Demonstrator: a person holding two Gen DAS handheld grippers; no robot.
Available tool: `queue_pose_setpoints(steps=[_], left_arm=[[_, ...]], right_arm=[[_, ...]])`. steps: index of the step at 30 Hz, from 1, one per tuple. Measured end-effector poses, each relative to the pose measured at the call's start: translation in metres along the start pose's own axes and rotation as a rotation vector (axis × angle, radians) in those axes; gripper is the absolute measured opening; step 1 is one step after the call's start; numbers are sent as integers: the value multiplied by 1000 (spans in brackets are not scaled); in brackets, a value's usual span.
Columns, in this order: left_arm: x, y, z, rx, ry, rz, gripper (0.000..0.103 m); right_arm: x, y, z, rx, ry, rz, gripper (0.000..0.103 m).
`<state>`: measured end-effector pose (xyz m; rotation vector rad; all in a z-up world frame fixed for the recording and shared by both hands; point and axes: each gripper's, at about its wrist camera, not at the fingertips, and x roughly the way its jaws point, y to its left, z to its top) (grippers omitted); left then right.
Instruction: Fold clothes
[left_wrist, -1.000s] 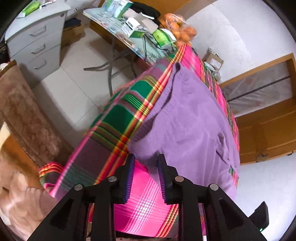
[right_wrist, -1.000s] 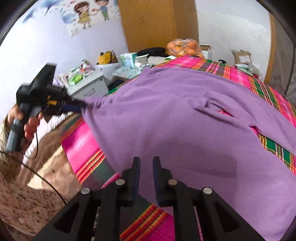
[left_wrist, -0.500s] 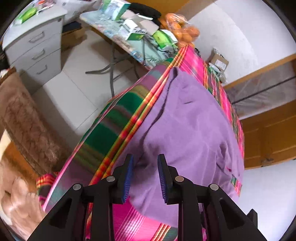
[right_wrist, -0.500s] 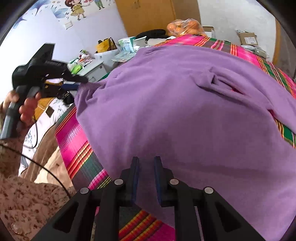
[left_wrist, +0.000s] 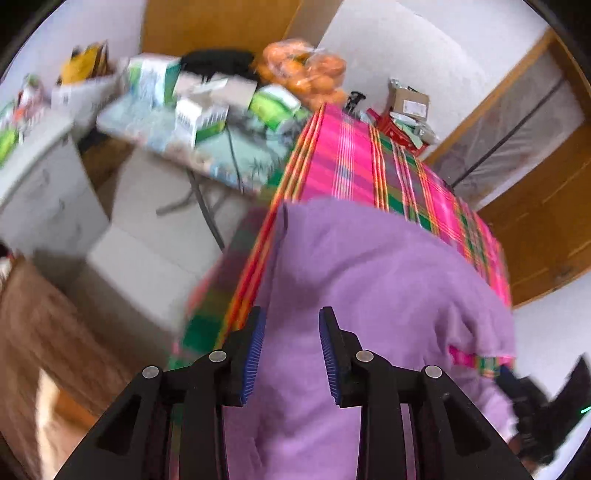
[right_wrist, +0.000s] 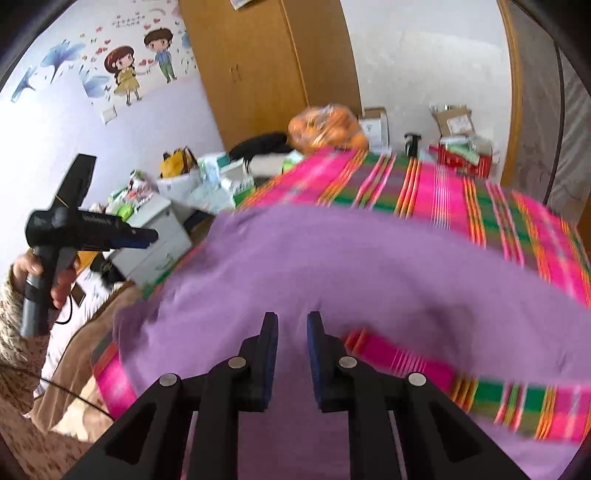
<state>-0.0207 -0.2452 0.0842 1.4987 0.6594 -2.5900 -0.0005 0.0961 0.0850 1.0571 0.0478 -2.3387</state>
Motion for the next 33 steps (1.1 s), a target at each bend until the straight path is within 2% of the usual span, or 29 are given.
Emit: queue_pose_setpoints(steps=[2,5,6,9,10,12,14,15,19,21,24,29,33], left_arm=[[3,-8,16,18,-10,22,32],[9,-21,42,62,-22,-9,32],[13,-27,51,95,-36,20,32],[29,-42,67,167,-18,37,32],[35,-44,69,174,-3,37,32],[50,-50,73,202,31,43,32],[63,-56,74,241,29,70,33],[71,-59,74,263,31,92,33],[98,-71,73,348,75,105,35],[112,-76,71,397,98,140,36],[129,-78,68,447,131,177,36],[140,-78,69,497,102,231,36],[146,-75,76,479,83,236,36]], right_arm=[[0,-8,21,-7,-19,-5,16],[7,-15,48,-41,-39,-32,16],[9,-18,57,-52,-45,-41,16],[35,-31,76,-66,-4,-49,18],[45,-34,80,-71,9,-77,20],[62,-41,84,-74,35,-104,30],[82,-49,88,-63,68,-99,34],[90,-52,89,-64,81,-98,34],[127,-64,91,-69,135,-101,35],[145,-69,93,-74,157,-106,35],[160,-73,99,-98,149,-103,35],[183,-74,112,-130,160,-63,38],[201,-72,118,-152,190,-54,38]])
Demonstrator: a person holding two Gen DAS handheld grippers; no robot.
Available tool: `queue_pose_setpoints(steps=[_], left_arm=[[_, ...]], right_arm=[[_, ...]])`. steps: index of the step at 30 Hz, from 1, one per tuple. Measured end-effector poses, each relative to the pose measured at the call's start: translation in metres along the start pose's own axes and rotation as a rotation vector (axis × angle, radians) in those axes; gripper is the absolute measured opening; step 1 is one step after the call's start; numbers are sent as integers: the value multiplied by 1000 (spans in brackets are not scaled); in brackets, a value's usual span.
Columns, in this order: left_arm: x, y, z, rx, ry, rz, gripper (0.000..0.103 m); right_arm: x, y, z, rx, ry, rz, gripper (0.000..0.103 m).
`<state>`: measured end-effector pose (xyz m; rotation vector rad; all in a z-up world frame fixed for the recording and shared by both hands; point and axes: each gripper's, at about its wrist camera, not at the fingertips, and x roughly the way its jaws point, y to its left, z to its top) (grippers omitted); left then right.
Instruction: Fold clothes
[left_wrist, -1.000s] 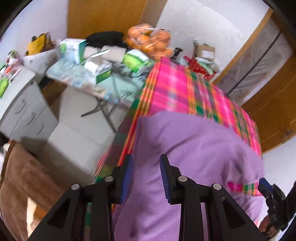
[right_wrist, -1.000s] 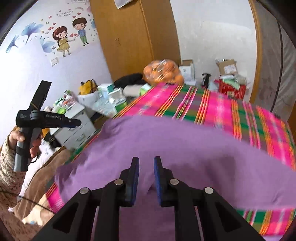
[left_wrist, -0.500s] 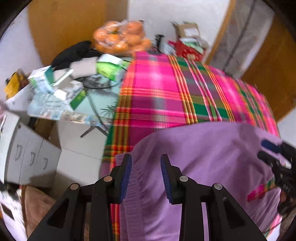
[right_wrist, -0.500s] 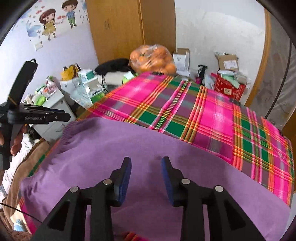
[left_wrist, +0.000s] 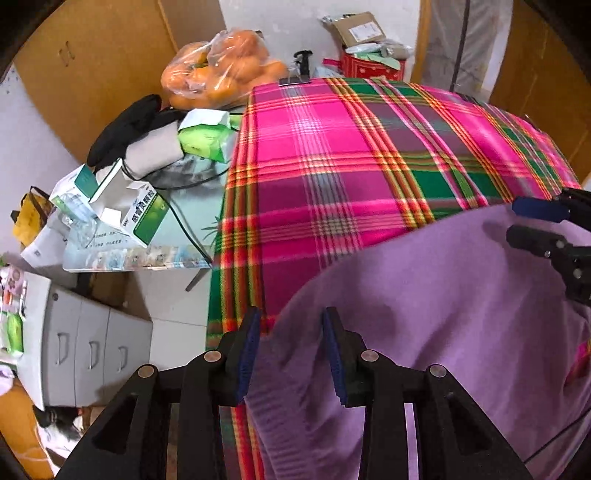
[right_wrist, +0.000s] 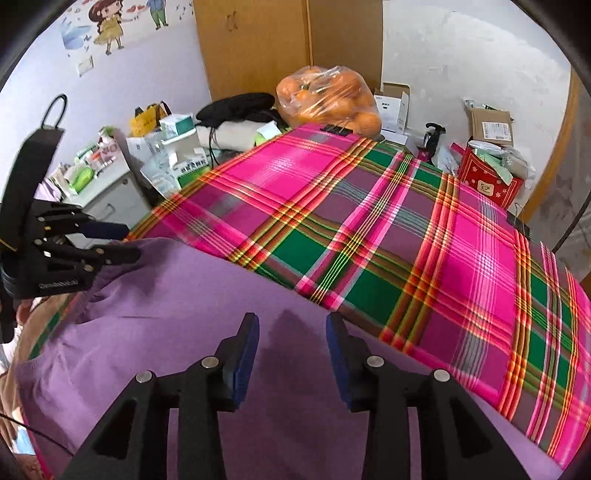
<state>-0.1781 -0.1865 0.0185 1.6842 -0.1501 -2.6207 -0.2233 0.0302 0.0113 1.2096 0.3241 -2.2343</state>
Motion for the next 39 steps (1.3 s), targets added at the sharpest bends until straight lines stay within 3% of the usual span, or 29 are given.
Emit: queue_pose_setpoints(steps=[5,11,15,20,33,39], left_arm=[[14,10,2,-20,7,-32,38],[20,19,5,-42,3,-162,46],[20,14,4,11,-14,-157,48],[19,7,0,52,-51,-168,60],[17,8,-2,46,-66,-160,59],[14,8,-5,65,-82,-170,42]], right_arm=[[17,3,3,-24,32,8,39],[28,3,5,-48,54,12,41],[32,2,7,-45,48,21,42],[36,4,10,-71,43,46,49],[41,5,13,-71,30,34,53],[39,7,12,-81,40,44,42]])
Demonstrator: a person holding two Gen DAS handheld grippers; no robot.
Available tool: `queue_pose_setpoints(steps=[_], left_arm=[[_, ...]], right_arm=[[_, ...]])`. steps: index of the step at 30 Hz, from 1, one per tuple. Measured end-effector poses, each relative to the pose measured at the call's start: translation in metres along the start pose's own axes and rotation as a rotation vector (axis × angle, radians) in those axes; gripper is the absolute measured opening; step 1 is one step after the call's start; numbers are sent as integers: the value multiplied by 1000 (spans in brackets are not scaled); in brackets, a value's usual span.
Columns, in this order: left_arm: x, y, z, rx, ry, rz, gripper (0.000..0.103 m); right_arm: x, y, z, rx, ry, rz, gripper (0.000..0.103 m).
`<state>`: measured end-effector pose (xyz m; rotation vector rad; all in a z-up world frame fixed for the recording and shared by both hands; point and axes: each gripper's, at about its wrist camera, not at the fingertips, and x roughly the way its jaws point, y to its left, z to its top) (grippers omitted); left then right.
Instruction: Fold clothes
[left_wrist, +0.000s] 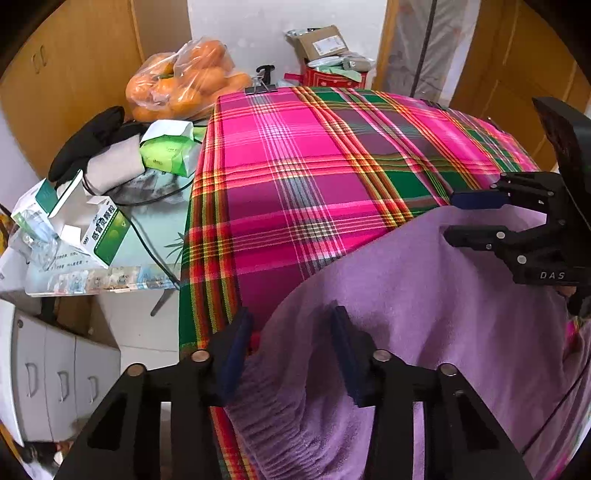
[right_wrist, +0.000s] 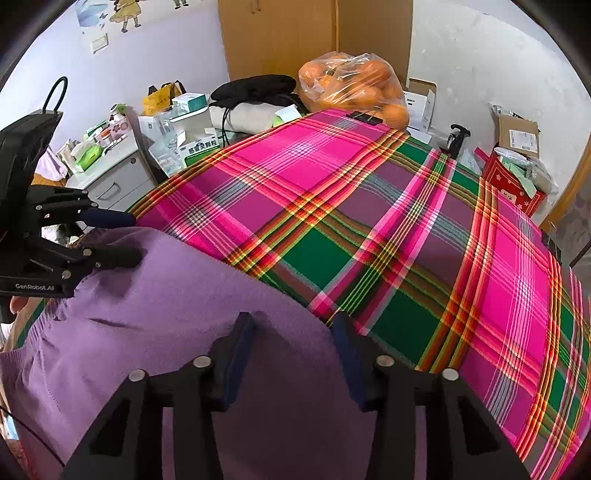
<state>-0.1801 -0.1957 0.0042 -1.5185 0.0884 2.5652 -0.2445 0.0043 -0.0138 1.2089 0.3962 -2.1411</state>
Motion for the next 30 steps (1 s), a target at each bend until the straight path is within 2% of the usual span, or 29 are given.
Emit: queue_pose_setpoints(steps=[2,5,12,18,24,30], left_arm=[[-1,-2,0,10,2,-7,27],[-1,-6,0,14,4,-20,14],[-3,-1,-1,-42,4,-38,7],[-15,-9,-2,-36,-34,-3,7],[-35,-13,-4,-37,-78,4,7],[-59,-16,-12,-30,-116,13,7]], right_arm=[[-1,1,-1,0,1,6,36],[-2,6,-2,-9,0,22,20],[-7,19,-6,-43,-4,-27,6],[-20,24,-12,-30,-20,-45,5],[-56,36,-19,-11,-117,-71,5],[-89,57,-25,-15,-172,-84,5]])
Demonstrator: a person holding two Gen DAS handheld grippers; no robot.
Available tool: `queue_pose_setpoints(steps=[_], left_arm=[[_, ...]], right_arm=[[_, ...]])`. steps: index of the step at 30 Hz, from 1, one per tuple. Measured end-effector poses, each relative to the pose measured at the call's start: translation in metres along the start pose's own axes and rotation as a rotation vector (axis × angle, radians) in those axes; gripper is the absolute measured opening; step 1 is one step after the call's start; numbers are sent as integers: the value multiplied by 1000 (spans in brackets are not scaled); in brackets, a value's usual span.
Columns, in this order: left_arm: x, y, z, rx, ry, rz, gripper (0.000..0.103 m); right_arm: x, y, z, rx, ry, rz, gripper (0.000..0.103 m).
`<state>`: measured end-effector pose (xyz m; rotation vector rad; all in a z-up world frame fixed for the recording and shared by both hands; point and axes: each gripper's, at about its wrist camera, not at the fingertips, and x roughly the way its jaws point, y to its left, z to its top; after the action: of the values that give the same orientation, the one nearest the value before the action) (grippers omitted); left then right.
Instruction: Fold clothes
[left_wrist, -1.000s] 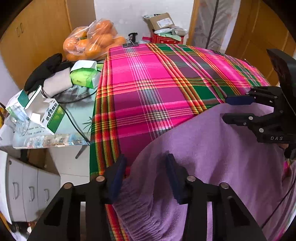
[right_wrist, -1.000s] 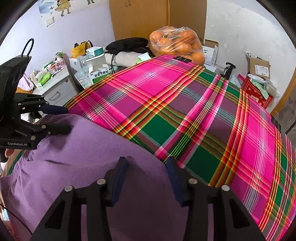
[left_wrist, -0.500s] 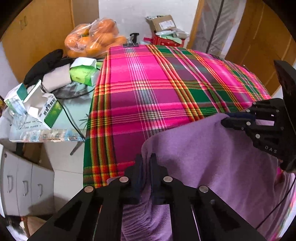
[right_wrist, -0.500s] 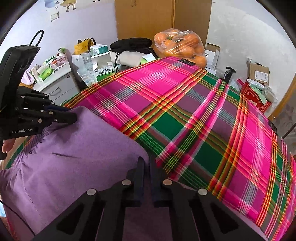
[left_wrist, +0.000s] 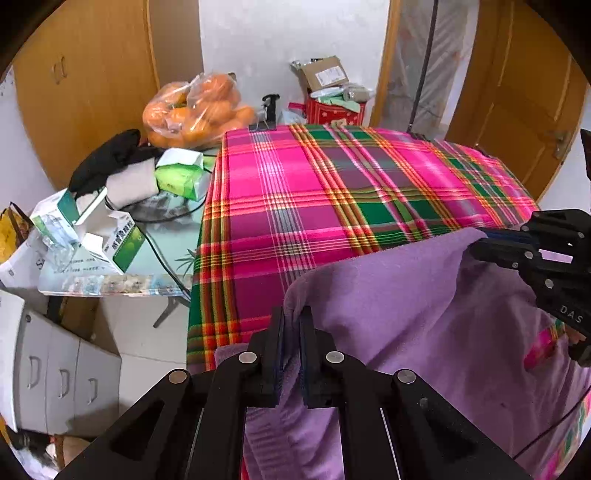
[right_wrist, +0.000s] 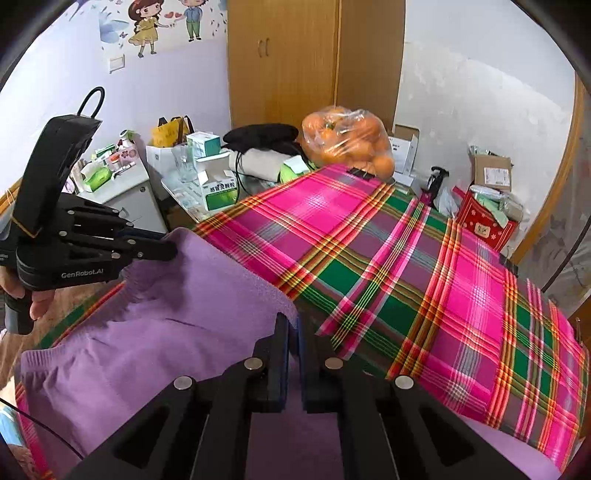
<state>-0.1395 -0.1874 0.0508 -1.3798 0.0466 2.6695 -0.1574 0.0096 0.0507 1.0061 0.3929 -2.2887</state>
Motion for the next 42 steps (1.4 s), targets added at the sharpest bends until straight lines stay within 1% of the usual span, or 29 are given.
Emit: queue_pose_setpoints(steps=[10,16,28,35,39,42], left_arm=[[-44,-7,-20,7,-57,12,7],[-68,-9,-35,-5,-90,2,7],[-110,-17,-69,-5,-139,5,7],[-132,-22,-93,-3,-164,1,6],[-141,-24,-106,-4,-171,10,6],[-148,-27,-120,11,-178,49,5]], right_arm=[[-50,32,-12,-10,-54,-6,5],[-77,50,-19,-11,-81,-10,5],[-123,95,-43,-30,-131,-22,5],[-141,113,-57,-32,-146,-31,5],[-149,130,-68,-54,-143,-41,5],[-154,139,-76,-66,-146,-48,5]])
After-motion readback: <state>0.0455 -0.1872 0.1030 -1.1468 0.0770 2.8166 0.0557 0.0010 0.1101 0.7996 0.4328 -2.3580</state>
